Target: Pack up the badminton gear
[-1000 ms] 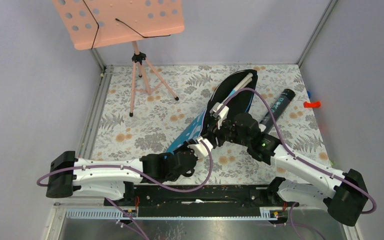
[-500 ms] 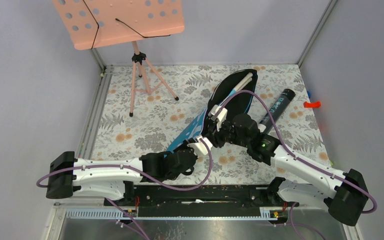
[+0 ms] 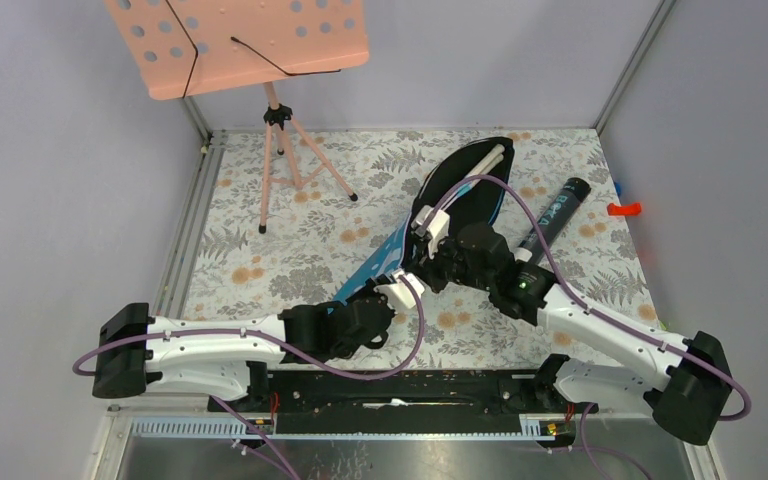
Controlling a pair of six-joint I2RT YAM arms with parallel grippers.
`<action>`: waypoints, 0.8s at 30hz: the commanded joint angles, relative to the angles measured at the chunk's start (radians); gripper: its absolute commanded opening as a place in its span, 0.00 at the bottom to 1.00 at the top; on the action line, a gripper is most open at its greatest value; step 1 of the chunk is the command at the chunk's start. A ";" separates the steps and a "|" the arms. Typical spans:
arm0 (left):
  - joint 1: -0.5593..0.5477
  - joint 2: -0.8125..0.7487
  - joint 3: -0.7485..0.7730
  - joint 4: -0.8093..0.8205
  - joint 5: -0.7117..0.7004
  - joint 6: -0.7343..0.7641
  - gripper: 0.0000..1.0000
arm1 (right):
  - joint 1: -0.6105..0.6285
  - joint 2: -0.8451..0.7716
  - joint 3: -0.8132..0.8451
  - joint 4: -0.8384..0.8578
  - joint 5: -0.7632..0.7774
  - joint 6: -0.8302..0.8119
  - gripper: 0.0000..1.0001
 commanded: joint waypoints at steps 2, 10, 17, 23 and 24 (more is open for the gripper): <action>-0.002 -0.033 0.032 0.005 0.019 -0.026 0.00 | 0.004 -0.002 0.111 -0.172 0.258 -0.031 0.00; -0.002 -0.077 0.010 -0.037 0.007 -0.029 0.00 | 0.003 0.059 0.219 -0.399 0.445 -0.131 0.00; -0.002 -0.131 -0.017 -0.087 0.008 -0.030 0.00 | -0.108 0.152 0.287 -0.457 0.431 -0.194 0.00; -0.002 -0.206 -0.046 -0.081 0.029 -0.039 0.00 | -0.278 0.222 0.321 -0.449 0.345 -0.245 0.00; -0.002 -0.223 -0.055 -0.073 0.038 -0.040 0.00 | -0.307 0.242 0.345 -0.446 0.334 -0.258 0.00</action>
